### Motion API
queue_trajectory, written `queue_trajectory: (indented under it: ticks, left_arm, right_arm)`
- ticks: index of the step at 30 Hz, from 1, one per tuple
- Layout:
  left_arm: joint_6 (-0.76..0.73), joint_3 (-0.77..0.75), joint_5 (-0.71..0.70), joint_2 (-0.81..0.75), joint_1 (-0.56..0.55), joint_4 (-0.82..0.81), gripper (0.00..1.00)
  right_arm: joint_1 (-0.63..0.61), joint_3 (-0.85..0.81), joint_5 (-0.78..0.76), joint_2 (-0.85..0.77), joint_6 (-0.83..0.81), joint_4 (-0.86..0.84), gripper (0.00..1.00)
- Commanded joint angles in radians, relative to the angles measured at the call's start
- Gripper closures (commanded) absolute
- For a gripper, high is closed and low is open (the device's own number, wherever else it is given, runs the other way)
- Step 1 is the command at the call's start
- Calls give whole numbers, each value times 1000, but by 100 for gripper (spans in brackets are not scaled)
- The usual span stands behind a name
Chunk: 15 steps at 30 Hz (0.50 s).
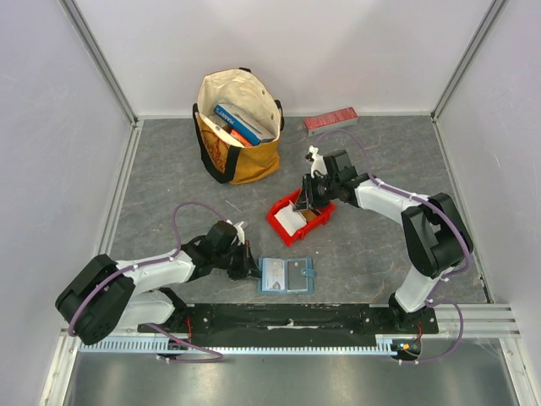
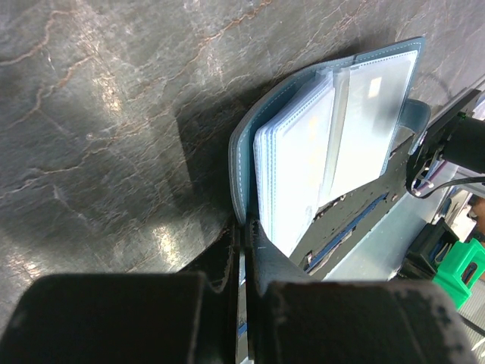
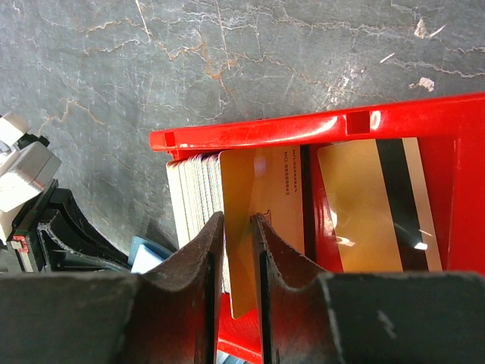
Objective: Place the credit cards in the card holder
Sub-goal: Pick up the credit card from the storage box.
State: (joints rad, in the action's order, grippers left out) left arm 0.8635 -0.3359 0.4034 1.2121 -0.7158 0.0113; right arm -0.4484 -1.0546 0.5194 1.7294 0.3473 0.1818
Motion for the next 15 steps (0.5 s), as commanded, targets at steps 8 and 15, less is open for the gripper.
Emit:
queue_trajectory:
  ticks: [8,15]
  left_arm:
    - [-40,-29,26,9,-4,-37,98]
    - [-41,-29,25,12,-4,-37,98]
  right_arm:
    - [8,8,42,-34,-2,-2,71]
    - [11,10,34,-28,12,-2,74]
